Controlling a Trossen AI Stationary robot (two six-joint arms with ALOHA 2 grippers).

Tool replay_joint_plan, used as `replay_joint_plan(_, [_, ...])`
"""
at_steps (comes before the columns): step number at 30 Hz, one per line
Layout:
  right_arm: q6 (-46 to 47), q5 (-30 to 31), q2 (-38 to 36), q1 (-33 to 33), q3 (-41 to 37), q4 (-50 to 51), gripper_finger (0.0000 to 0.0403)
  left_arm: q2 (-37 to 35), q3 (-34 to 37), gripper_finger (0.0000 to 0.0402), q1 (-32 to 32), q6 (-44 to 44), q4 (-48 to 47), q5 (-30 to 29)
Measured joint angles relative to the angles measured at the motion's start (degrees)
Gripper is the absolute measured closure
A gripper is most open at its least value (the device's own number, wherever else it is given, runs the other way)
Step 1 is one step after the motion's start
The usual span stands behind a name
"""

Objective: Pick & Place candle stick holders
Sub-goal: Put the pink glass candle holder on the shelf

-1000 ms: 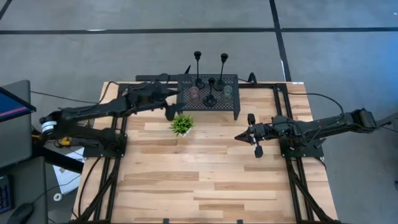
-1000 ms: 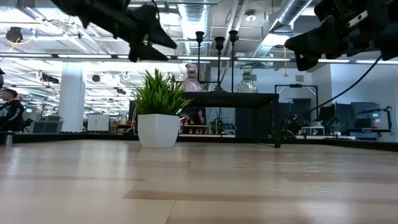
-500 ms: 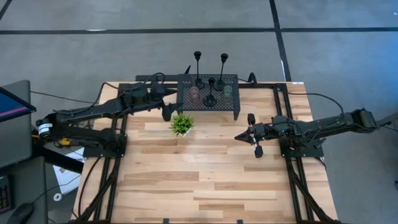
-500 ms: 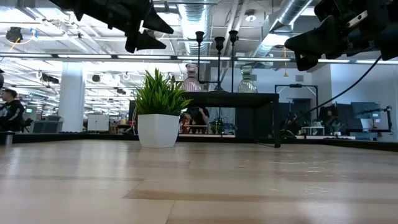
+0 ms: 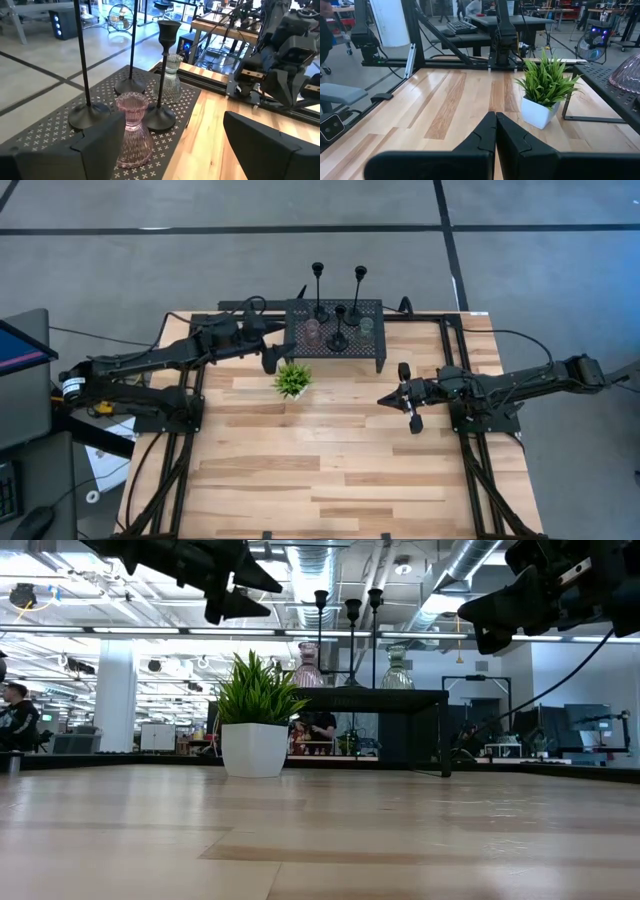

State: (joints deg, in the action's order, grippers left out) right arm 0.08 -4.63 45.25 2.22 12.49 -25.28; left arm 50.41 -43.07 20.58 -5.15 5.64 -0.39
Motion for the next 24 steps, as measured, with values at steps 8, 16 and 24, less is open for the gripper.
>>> replay_joint_plan(8, [0.00, 0.00, 0.00, 0.00, 0.00, 0.01, 0.0403, 0.00, 0.00, 0.0106, 0.00, -1.51, -0.04, 0.01])
replay_joint_plan(16, [-0.01, 0.00, 0.00, 0.00, 0.00, 0.02, 0.0403, 0.00, 0.00, 0.0244, 0.00, -1.44, -0.04, 0.57])
replay_joint_plan(24, [0.00, 0.01, 0.00, 0.00, 0.00, 0.01, 0.0403, 0.00, 0.00, 0.0328, 0.00, -1.25, 0.86, 1.30])
